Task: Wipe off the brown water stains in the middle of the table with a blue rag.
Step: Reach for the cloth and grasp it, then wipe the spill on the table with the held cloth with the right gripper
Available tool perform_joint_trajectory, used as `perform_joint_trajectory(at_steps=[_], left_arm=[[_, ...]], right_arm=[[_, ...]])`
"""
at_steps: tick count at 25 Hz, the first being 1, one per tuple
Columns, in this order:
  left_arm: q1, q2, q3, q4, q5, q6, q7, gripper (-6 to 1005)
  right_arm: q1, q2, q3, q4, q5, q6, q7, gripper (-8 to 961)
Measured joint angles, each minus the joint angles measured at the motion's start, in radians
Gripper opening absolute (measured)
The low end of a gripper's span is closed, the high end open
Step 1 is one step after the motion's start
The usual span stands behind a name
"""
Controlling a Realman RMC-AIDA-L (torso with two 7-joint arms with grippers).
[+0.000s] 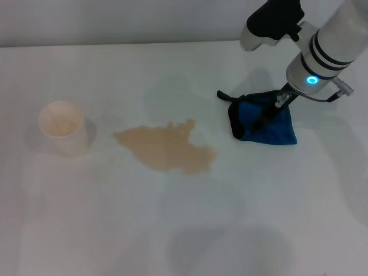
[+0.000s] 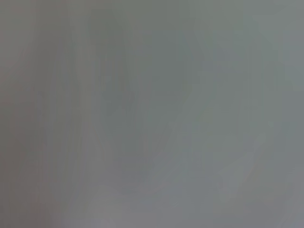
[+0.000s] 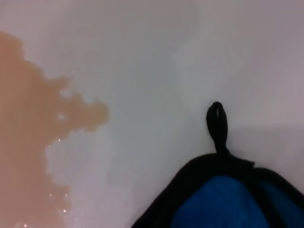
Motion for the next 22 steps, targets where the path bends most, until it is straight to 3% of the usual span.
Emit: perform_joint_trajectory(at_steps=[22], left_arm=[[-0.005, -0.003, 0.000, -0.004, -0.004, -0.009, -0.003, 881]], right_arm=[[-0.011, -0.002, 0.016, 0.031, 0.004, 0.011, 0.001, 616]])
